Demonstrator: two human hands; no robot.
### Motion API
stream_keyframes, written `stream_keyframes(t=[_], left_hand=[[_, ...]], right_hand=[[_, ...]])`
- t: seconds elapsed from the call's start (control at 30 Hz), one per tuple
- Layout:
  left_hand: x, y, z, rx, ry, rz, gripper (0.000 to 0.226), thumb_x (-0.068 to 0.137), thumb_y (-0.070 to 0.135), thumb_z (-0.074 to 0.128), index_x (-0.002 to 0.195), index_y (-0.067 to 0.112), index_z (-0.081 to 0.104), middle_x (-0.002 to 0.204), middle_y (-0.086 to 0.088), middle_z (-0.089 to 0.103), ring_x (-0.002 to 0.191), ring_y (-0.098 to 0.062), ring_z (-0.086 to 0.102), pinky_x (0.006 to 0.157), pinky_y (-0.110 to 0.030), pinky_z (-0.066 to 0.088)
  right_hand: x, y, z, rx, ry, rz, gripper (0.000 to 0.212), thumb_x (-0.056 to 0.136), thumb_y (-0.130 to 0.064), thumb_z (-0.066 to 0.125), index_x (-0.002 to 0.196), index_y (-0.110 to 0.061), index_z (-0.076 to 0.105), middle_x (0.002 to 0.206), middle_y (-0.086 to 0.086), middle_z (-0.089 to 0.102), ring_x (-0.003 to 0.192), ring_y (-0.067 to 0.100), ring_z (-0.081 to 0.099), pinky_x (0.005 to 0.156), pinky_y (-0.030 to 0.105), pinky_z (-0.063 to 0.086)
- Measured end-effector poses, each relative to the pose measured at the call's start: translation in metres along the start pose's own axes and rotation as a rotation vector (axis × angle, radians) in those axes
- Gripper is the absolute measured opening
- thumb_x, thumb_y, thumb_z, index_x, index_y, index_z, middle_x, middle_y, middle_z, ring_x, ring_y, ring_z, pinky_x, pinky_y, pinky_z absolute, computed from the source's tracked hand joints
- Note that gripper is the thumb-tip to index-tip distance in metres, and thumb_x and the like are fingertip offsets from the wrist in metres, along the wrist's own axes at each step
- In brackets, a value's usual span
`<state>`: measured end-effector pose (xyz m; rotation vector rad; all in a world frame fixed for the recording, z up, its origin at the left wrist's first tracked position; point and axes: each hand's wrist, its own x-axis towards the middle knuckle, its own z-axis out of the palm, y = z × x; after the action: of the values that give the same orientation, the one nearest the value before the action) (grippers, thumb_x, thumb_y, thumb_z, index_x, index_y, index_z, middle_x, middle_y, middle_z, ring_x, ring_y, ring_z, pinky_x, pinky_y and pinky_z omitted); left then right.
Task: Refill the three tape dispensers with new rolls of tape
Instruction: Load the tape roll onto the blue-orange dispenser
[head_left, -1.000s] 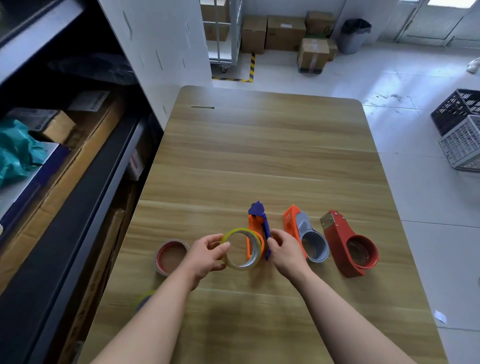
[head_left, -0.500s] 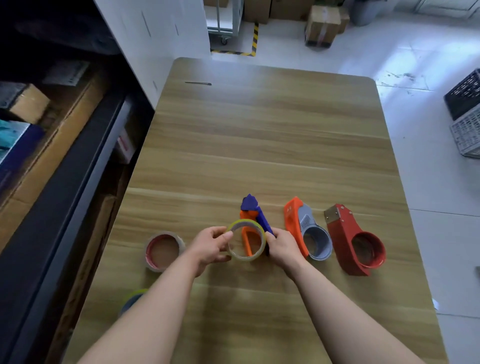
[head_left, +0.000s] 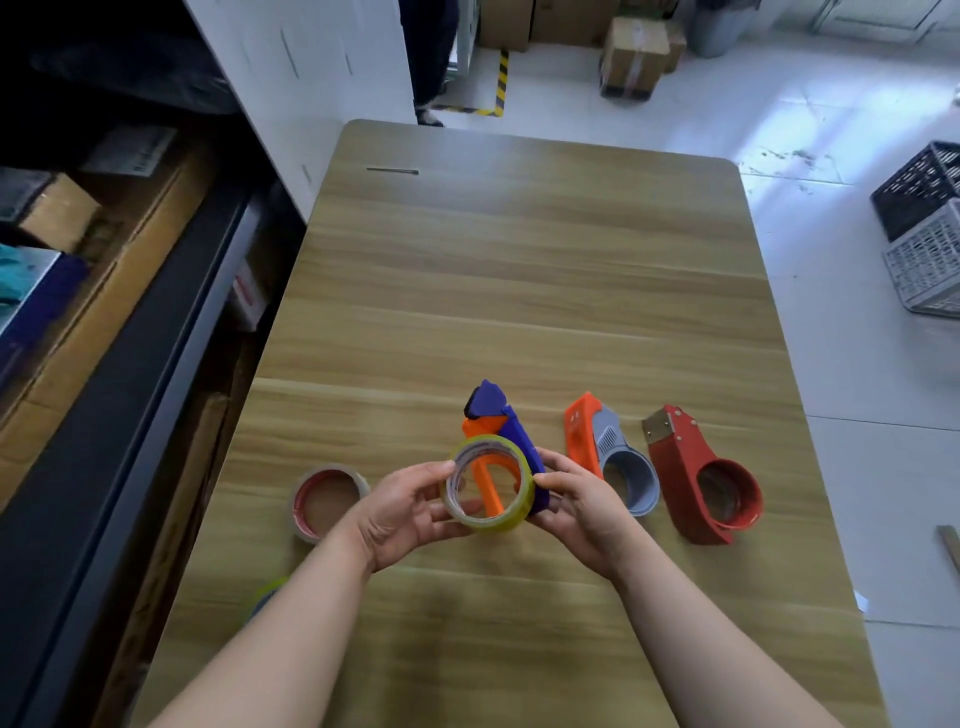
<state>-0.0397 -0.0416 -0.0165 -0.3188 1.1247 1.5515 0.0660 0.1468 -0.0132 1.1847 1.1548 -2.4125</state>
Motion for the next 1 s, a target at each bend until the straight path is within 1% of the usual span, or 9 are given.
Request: stream_keyframes(t=[0.13, 0.3, 0.4, 0.5, 0.6, 0.67, 0.77, 0.9, 1.0], left_hand=[[-0.005, 0.006, 0.001, 0.012, 0.006, 0.038, 0.046, 0.088, 0.016, 0.058, 0.126, -0.007, 0.05, 0.12, -0.024, 0.057, 0.089, -0.033, 0.069, 0.07, -0.042, 0.06], [-0.011, 0.01, 0.001, 0.046, 0.014, 0.048, 0.036, 0.08, 0.017, 0.064, 0.112, 0.004, 0.053, 0.108, -0.015, 0.054, 0.103, -0.035, 0.065, 0.082, -0.045, 0.055], [-0.016, 0.01, 0.002, 0.061, 0.001, 0.061, 0.038, 0.084, 0.019, 0.063, 0.117, 0.003, 0.053, 0.113, -0.016, 0.055, 0.106, -0.034, 0.064, 0.085, -0.047, 0.054], [-0.024, 0.009, 0.004, 0.039, -0.061, 0.062, 0.048, 0.081, 0.02, 0.068, 0.122, -0.001, 0.053, 0.12, -0.019, 0.059, 0.105, -0.035, 0.065, 0.085, -0.048, 0.054], [-0.028, 0.007, 0.006, 0.008, -0.117, 0.049, 0.031, 0.079, 0.019, 0.066, 0.105, 0.005, 0.058, 0.133, -0.019, 0.057, 0.113, -0.041, 0.061, 0.095, -0.057, 0.044], [-0.03, 0.005, 0.007, 0.024, -0.13, 0.057, 0.038, 0.081, 0.02, 0.065, 0.112, 0.0, 0.056, 0.134, -0.018, 0.056, 0.115, -0.042, 0.059, 0.1, -0.063, 0.038], [-0.034, 0.004, 0.011, 0.047, -0.098, 0.073, 0.054, 0.088, 0.023, 0.062, 0.132, -0.005, 0.048, 0.129, -0.016, 0.061, 0.115, -0.04, 0.059, 0.101, -0.064, 0.038], [-0.039, 0.006, 0.012, 0.004, -0.043, 0.069, 0.052, 0.087, 0.03, 0.056, 0.131, 0.002, 0.054, 0.132, -0.014, 0.059, 0.124, -0.038, 0.052, 0.102, -0.063, 0.037], [-0.043, 0.006, 0.016, -0.005, -0.071, 0.074, 0.046, 0.092, 0.031, 0.049, 0.129, 0.003, 0.056, 0.129, -0.013, 0.061, 0.122, -0.035, 0.055, 0.098, -0.058, 0.042]], right_hand=[[-0.007, 0.0, 0.004, 0.023, -0.028, -0.029, 0.038, 0.09, 0.007, 0.049, 0.125, -0.007, 0.055, 0.119, 0.019, 0.066, 0.106, 0.031, 0.063, 0.104, 0.049, 0.043], [-0.015, 0.0, 0.005, 0.002, -0.06, -0.046, 0.041, 0.087, 0.012, 0.049, 0.123, -0.006, 0.055, 0.117, 0.02, 0.067, 0.104, 0.033, 0.064, 0.095, 0.044, 0.05], [-0.018, 0.001, 0.009, -0.002, -0.064, -0.045, 0.039, 0.087, 0.01, 0.049, 0.122, -0.006, 0.056, 0.111, 0.017, 0.069, 0.102, 0.032, 0.064, 0.095, 0.044, 0.05], [-0.022, 0.0, 0.012, 0.007, -0.063, -0.049, 0.038, 0.087, 0.008, 0.047, 0.122, -0.004, 0.056, 0.116, 0.02, 0.065, 0.103, 0.034, 0.062, 0.093, 0.045, 0.049], [-0.024, -0.002, 0.013, 0.021, -0.071, -0.052, 0.042, 0.087, 0.008, 0.046, 0.127, -0.004, 0.052, 0.117, 0.019, 0.065, 0.104, 0.036, 0.06, 0.091, 0.045, 0.05], [-0.026, -0.003, 0.014, 0.013, -0.095, -0.055, 0.045, 0.087, 0.009, 0.045, 0.128, -0.006, 0.051, 0.116, 0.018, 0.066, 0.102, 0.034, 0.06, 0.087, 0.043, 0.05], [-0.029, -0.003, 0.014, 0.008, -0.131, -0.062, 0.046, 0.086, 0.013, 0.045, 0.127, -0.007, 0.051, 0.114, 0.016, 0.066, 0.102, 0.032, 0.063, 0.089, 0.042, 0.051], [-0.031, -0.002, 0.01, -0.069, -0.168, -0.078, 0.063, 0.071, 0.014, 0.059, 0.129, -0.01, 0.052, 0.122, 0.018, 0.061, 0.107, 0.03, 0.062, 0.096, 0.045, 0.05], [-0.033, -0.001, 0.009, -0.064, -0.219, -0.048, 0.067, 0.065, 0.013, 0.059, 0.128, -0.009, 0.055, 0.12, 0.016, 0.063, 0.109, 0.03, 0.062, 0.092, 0.044, 0.052]])
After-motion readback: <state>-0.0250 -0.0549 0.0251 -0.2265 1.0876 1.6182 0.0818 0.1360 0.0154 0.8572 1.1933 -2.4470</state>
